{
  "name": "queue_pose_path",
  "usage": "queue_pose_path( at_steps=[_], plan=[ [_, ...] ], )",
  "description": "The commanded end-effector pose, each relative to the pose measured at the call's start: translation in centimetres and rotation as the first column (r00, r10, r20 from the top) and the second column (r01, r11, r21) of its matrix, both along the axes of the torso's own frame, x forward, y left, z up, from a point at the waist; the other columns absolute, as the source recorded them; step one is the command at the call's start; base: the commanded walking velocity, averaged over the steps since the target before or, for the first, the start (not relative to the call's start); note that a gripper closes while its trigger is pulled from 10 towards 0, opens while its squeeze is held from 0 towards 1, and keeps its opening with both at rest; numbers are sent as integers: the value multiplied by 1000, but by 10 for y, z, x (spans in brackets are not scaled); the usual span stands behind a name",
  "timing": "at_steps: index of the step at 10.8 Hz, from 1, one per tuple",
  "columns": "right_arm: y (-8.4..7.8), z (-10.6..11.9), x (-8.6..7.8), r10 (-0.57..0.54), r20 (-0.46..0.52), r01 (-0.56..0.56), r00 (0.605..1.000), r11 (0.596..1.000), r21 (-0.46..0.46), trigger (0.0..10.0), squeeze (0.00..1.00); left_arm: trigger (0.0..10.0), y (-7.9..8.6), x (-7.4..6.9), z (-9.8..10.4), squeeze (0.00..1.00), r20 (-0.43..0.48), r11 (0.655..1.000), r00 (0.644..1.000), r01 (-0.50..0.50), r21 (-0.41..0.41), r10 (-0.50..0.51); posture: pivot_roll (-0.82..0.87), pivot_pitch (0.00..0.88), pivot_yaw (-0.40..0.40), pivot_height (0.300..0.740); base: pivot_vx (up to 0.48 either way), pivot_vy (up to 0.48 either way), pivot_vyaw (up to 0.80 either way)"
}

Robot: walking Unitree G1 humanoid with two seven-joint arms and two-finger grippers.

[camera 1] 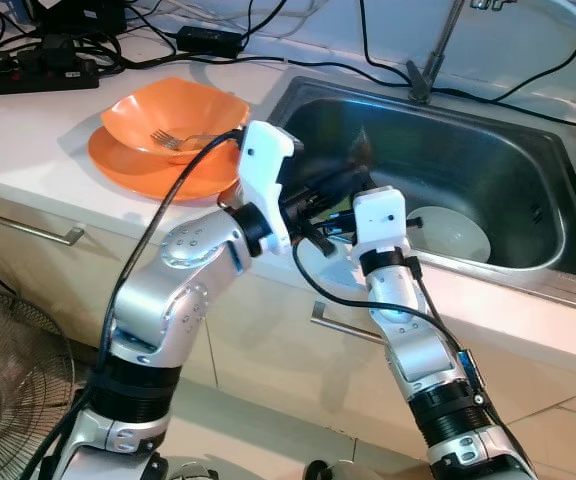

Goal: Kitchen organization

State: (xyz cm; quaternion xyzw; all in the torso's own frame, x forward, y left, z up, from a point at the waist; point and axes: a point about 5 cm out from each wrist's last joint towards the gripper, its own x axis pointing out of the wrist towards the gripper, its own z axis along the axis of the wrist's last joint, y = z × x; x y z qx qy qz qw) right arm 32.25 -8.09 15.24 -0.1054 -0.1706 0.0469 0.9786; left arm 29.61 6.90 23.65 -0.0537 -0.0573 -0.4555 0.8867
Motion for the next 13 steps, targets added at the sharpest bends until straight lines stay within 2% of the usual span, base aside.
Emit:
queue_pose_path(
  at_steps=[1,3,4,5,6,7,8,9,13],
  plan=[
    [-7,3,1,-21,10,21,1000,1000,23,0,0,10000,3,0,-2,1000,-12,1000,1000,-4,-7,3,15,80,-74,740,0,0,0],
    [-8,2,1,-29,4,29,1000,999,20,0,0,10000,5,-3,-2,1000,-21,1000,1000,-1,-16,0,13,79,-77,740,0,0,0],
    [-9,1,1,-33,0,33,999,999,19,0,0,10000,10,-2,0,1000,-9,999,999,-40,-30,40,13,79,-77,740,0,0,0],
    [-10,2,2,-35,0,35,999,999,14,0,0,10000,17,1,2,137,10,995,995,-95,-36,95,13,79,-77,740,0,0,0],
    [-14,7,7,-48,2,48,999,999,16,3451,0,10000,31,7,0,0,24,981,981,-192,-38,193,13,79,-77,740,0,0,0],
    [-19,12,12,-61,7,61,998,998,18,9412,0,10000,38,9,-4,0,26,971,971,-236,-29,237,10,75,-84,740,0,0,0],
    [-29,21,24,-86,6,86,996,996,32,10000,0,10000,45,8,-17,0,25,957,957,-290,15,290,12,76,-88,740,0,0,0],
    [-36,26,35,-111,-27,112,993,992,50,10000,0,10000,44,6,-31,0,35,950,954,-299,91,297,12,76,-94,740,0,0,0],
    [-43,19,67,-109,-236,134,966,986,95,10000,0,10000,26,-9,-61,0,21,951,979,-203,233,203,28,85,-111,740,0,0,0]
  ],
)
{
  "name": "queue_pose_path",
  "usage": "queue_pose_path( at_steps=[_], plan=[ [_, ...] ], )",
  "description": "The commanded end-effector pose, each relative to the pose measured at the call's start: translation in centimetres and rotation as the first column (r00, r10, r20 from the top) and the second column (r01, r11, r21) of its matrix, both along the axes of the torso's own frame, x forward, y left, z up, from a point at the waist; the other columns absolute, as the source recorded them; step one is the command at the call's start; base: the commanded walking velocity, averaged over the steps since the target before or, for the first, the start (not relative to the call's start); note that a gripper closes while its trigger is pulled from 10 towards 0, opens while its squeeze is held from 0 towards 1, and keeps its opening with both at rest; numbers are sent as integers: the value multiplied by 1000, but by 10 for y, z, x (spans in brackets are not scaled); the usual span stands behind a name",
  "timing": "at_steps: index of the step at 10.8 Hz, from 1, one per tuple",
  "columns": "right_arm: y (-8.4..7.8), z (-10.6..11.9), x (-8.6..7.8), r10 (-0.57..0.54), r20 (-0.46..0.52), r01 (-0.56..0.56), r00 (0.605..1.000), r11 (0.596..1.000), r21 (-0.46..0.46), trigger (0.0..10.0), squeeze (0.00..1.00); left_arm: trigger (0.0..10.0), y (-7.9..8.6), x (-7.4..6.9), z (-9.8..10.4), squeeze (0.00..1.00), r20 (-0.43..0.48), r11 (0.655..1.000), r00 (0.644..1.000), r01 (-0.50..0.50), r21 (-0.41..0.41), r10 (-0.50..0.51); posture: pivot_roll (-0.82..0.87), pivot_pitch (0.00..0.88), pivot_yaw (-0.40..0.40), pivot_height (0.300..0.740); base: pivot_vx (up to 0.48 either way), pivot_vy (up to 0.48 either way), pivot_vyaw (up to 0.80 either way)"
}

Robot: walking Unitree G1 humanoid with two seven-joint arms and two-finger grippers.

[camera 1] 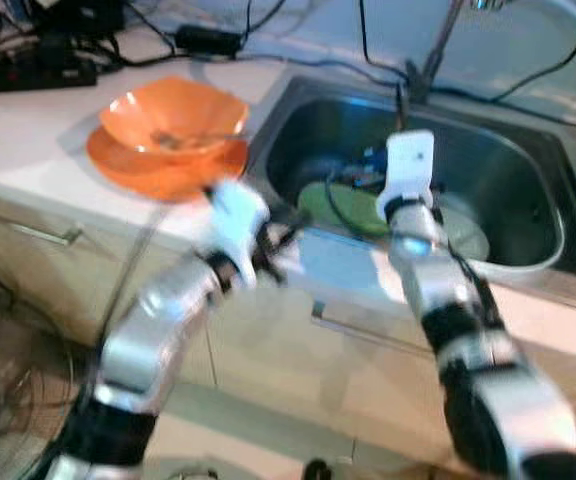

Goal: Kitchen organization

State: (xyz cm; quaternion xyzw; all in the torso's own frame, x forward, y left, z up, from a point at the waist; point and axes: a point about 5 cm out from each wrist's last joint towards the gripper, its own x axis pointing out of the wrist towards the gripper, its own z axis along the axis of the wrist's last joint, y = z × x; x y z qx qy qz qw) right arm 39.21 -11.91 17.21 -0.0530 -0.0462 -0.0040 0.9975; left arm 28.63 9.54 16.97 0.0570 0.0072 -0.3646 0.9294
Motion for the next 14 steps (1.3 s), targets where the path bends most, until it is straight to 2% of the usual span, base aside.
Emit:
queue_pose_path(
  at_steps=[1,5,8,9,10,11,12,13,14],
  plan=[
    [-6,-5,2,-15,-46,17,999,999,32,10000,0,10000,-4,-4,1,0,27,999,999,29,31,-30,34,89,-113,740,0,0,0],
    [-14,-28,5,-45,-220,59,975,997,57,10000,0,10000,-6,-17,-4,0,9,996,998,62,67,-63,68,112,-122,740,0,0,0],
    [-17,-42,1,-61,-295,94,954,990,101,10000,0,10000,-6,-21,-5,0,6,994,998,65,83,-66,84,117,-123,740,0,0,0],
    [-17,-44,0,-62,-305,99,950,989,107,10000,357,10000,-5,-21,-5,0,4,994,998,64,89,-65,87,120,-123,740,0,0,0],
    [-17,-45,0,-61,-308,98,950,989,108,10000,1000,10000,-5,-21,-5,0,3,994,998,64,91,-64,87,120,-123,740,0,0,0],
    [-16,-47,-1,-58,-314,95,948,990,103,10000,1000,10000,-5,-22,-6,0,0,993,998,64,95,-64,92,123,-124,740,0,0,0],
    [-16,-47,-1,-58,-315,95,947,990,101,10000,137,10000,-5,-22,-6,0,-1,993,998,65,97,-65,92,121,-123,740,0,0,0],
    [-16,-47,-1,-60,-316,95,947,991,97,10000,0,10000,-6,-22,-6,0,-2,993,998,68,101,-69,92,121,-123,740,0,0,0],
    [-16,-48,-1,-61,-316,96,947,991,94,10000,0,10000,-6,-22,-6,0,-2,993,998,69,101,-69,91,118,-124,740,0,0,0]
  ],
)
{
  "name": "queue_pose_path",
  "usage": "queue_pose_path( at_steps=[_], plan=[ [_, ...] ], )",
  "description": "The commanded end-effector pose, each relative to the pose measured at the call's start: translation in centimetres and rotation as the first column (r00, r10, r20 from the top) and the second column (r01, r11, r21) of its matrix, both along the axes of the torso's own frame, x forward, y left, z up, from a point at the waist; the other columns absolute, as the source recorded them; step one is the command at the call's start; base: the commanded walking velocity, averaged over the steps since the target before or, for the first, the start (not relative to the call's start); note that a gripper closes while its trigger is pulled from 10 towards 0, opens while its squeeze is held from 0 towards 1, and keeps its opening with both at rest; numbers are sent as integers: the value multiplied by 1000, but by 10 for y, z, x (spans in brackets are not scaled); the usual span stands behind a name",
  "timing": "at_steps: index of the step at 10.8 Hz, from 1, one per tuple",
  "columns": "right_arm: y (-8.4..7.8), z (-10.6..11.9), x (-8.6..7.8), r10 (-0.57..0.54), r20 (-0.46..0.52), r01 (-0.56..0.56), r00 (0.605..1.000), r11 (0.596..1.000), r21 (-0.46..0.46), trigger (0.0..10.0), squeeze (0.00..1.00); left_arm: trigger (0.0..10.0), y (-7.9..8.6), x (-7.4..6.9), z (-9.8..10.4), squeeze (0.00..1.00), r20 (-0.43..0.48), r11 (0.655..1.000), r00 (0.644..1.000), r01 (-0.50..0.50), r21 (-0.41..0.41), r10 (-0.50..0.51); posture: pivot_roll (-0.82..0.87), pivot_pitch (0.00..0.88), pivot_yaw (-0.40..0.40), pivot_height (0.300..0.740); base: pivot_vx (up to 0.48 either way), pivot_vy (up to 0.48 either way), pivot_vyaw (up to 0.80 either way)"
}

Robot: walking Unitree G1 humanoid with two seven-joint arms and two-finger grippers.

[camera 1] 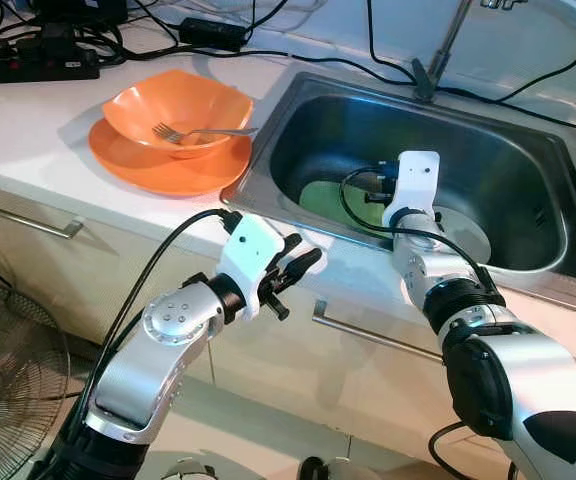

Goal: Kitchen organization

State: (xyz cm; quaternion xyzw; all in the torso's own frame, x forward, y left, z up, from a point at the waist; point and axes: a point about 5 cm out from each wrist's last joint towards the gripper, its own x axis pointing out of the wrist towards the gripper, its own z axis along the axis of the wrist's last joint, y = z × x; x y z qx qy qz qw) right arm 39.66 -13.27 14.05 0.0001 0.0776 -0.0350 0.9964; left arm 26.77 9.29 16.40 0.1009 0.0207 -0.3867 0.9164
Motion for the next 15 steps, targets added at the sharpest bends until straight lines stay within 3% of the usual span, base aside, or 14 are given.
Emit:
queue_pose_path(
  at_steps=[1,3,4,5,6,8,11,14,15],
  plan=[
    [-3,-15,-5,-7,-69,7,998,1000,-3,10000,0,10000,-4,-3,-1,0,-3,1000,1000,20,7,-20,91,114,-125,740,0,0,0],
    [-3,-8,-3,-9,-27,9,1000,1000,-3,10000,0,10000,-4,-3,-1,0,0,1000,1000,18,6,-18,88,112,-125,740,0,0,0],
    [0,17,3,6,130,-9,991,1000,22,10000,0,10000,-5,-1,-1,0,15,1000,1000,1,3,-1,65,104,-121,740,0,0,0],
    [0,23,3,10,171,-15,985,1000,27,10000,0,10000,-5,0,-2,0,20,1000,1000,-4,2,4,65,104,-121,740,0,0,0],
    [2,44,0,41,327,-41,944,999,-9,10000,0,10000,-5,3,-4,0,37,1000,999,-26,-1,26,48,100,-119,740,0,0,0],
    [-1,52,-13,42,427,-34,903,999,-25,10000,0,10000,-2,9,-5,0,52,997,996,-74,-18,75,22,88,-119,740,0,0,0],
    [5,40,-43,91,478,-74,874,996,-55,10000,0,10000,8,19,-7,0,80,986,983,-165,-37,168,-1,62,-116,740,0,0,0],
    [25,13,-87,154,429,-162,890,987,-19,10000,0,10000,13,22,-8,0,100,978,973,-202,-56,207,-4,54,-117,740,0,0,0],
    [29,10,-93,162,419,-170,893,985,-18,10000,0,10000,13,22,-9,0,104,977,972,-207,-60,212,-4,54,-116,740,0,0,0]
  ],
)
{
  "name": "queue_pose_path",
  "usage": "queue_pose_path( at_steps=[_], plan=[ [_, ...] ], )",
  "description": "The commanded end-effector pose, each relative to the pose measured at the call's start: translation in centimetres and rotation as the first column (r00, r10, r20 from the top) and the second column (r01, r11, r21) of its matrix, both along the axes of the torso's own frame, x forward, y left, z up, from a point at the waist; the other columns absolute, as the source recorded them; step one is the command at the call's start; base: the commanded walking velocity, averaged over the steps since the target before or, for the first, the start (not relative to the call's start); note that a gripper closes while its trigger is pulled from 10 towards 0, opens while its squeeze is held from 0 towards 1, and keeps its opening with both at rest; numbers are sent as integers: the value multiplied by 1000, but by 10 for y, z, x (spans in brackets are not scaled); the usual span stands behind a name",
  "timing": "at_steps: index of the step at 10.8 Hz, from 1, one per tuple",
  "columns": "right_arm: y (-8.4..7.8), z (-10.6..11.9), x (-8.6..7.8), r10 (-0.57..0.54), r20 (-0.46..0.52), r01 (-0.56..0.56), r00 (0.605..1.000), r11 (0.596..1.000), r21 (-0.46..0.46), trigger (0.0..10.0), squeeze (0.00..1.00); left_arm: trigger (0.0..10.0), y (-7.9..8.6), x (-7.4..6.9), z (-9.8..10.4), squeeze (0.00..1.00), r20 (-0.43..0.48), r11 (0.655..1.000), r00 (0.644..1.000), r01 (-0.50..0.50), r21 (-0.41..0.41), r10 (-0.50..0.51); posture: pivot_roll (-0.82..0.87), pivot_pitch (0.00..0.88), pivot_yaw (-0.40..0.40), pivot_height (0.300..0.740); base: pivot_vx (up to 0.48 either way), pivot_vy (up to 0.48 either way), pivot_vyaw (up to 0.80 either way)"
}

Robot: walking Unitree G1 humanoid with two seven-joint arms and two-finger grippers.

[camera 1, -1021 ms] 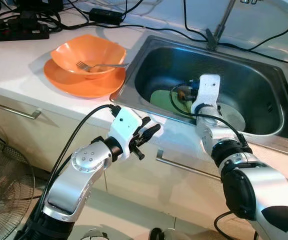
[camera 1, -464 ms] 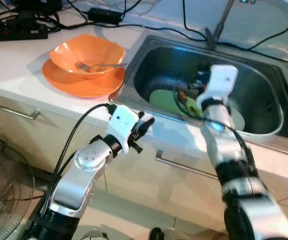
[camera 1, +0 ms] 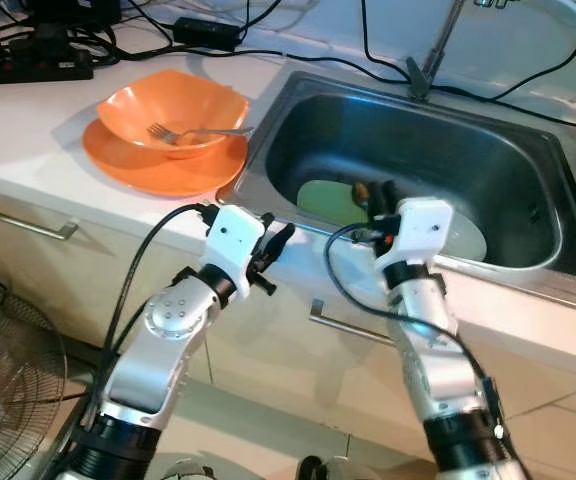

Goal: Kitchen organization

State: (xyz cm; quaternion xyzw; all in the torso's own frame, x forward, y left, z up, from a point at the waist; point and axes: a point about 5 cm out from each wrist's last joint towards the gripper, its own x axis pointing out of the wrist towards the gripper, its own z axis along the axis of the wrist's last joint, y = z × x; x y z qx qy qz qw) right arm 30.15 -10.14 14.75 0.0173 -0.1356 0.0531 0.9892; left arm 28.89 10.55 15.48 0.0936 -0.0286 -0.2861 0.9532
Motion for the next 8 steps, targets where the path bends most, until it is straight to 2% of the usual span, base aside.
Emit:
queue_pose_path(
  at_steps=[1,4,6,7,8],
  plan=[
    [1,-3,-4,-1,-18,1,1000,1000,-9,10000,0,10000,2,2,0,0,11,1000,1000,-19,4,19,-4,52,-116,740,0,0,0],
    [-3,-16,-8,-29,-80,28,996,999,-18,10000,0,10000,4,3,-1,0,27,999,999,-43,-3,43,-1,56,-116,740,0,0,0],
    [-4,-21,-6,-49,-105,46,993,999,-22,10000,0,10000,9,9,8,0,84,997,994,-76,22,74,6,71,-109,740,0,0,0],
    [-4,-21,-5,-56,-108,54,993,998,-16,10000,0,10000,11,14,18,0,132,994,988,-84,65,75,9,73,-106,740,0,0,0],
    [-2,-21,-4,-60,-110,60,992,998,-10,10000,0,10000,20,29,42,0,280,950,957,-157,269,79,10,73,-101,740,0,0,0]
  ],
)
